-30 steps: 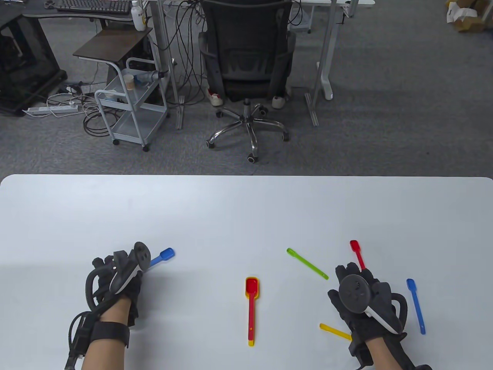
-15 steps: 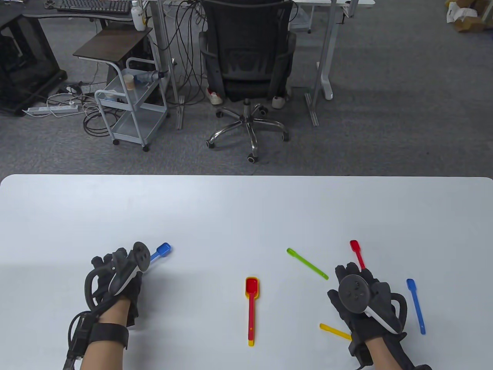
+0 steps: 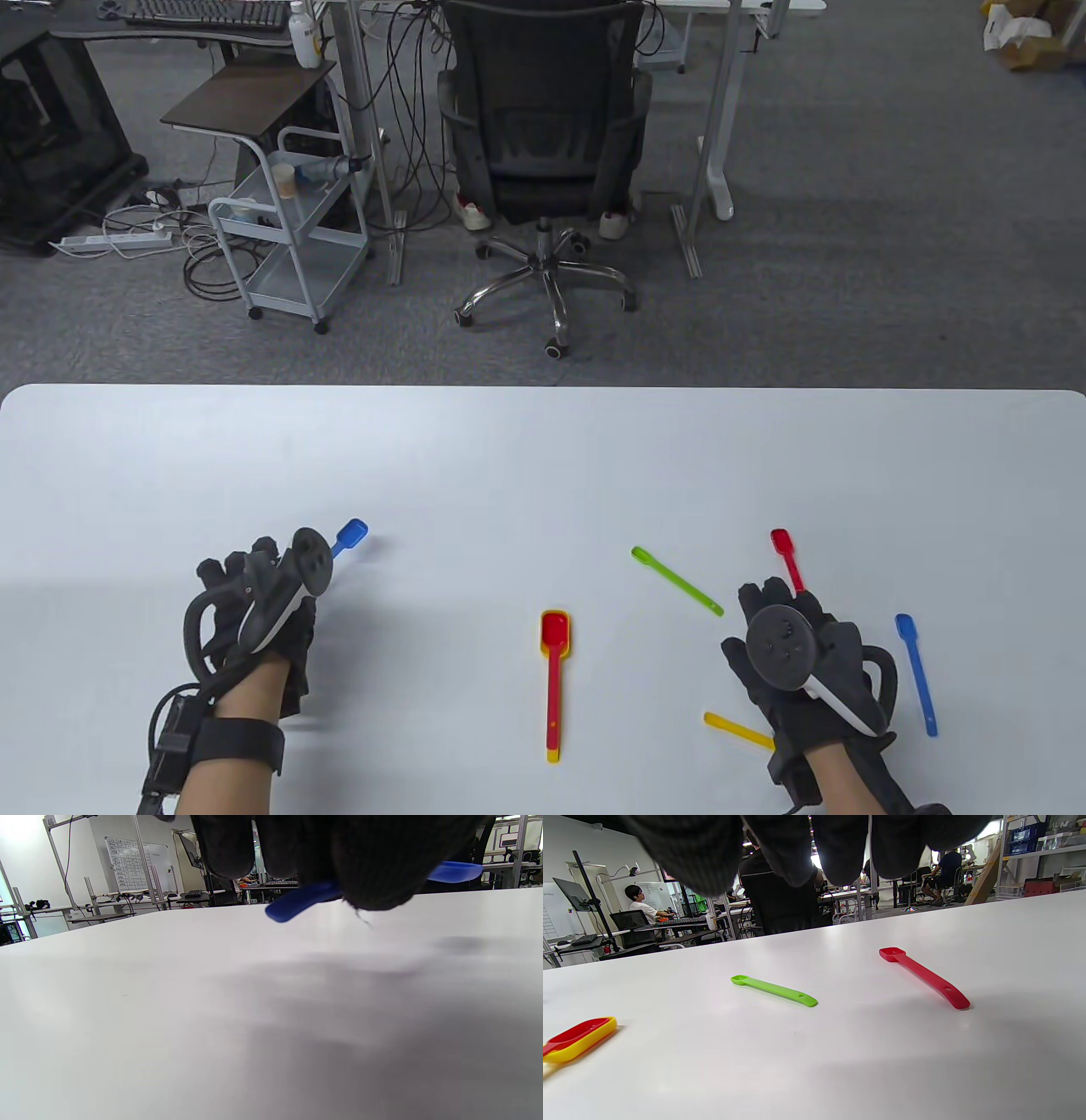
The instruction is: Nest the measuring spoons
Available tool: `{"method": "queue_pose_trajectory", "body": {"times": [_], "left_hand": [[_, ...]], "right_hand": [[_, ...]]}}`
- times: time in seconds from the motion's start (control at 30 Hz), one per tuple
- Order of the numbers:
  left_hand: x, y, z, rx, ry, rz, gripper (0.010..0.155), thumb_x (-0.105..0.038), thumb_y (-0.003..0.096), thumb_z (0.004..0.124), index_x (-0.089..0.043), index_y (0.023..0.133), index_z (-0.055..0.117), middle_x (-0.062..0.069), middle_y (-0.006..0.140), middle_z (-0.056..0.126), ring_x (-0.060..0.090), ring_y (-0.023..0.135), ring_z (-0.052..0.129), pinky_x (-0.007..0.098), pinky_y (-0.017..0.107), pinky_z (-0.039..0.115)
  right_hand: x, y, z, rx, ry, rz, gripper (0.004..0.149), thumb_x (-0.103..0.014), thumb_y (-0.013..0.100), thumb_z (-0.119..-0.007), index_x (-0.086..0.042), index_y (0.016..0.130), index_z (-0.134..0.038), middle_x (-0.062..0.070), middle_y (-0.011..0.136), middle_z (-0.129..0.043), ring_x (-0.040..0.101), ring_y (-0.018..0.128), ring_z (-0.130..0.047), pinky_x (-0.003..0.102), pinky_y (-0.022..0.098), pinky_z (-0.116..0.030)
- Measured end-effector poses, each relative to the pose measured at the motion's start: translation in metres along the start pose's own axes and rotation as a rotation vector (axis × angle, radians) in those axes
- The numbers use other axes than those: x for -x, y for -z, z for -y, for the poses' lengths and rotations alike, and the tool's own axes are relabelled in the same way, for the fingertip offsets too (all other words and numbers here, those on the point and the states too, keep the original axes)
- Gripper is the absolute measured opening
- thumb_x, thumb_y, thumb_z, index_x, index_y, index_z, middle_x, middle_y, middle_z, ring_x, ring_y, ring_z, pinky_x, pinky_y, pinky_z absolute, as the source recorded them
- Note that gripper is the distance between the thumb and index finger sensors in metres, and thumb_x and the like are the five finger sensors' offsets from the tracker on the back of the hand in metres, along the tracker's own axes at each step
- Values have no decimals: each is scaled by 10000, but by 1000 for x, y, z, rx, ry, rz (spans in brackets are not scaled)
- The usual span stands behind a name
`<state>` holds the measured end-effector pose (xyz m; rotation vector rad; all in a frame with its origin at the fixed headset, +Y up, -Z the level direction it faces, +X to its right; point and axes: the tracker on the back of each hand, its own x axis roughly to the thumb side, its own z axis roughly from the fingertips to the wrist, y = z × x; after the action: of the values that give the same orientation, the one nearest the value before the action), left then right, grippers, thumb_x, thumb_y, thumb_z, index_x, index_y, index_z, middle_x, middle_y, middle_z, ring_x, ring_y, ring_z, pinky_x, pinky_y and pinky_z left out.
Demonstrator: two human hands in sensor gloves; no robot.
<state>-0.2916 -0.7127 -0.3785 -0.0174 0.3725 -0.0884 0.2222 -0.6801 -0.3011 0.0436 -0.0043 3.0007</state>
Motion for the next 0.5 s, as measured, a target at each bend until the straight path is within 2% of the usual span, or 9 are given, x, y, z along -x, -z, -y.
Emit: {"method": "queue_pose_trajectory", "body": {"times": [0.5], "left_hand": [[-19,-24,-27,-49,-19,5,479,-430,409,957,-164,806,929,32,1149,731,408,1083,804,642,817,508]], "right_hand": [[1,-1,0,16,9,11,679,-470,524,-713,-152,1115,-613,238,1212,-584,579,1019,-615,671,692,-548]]}}
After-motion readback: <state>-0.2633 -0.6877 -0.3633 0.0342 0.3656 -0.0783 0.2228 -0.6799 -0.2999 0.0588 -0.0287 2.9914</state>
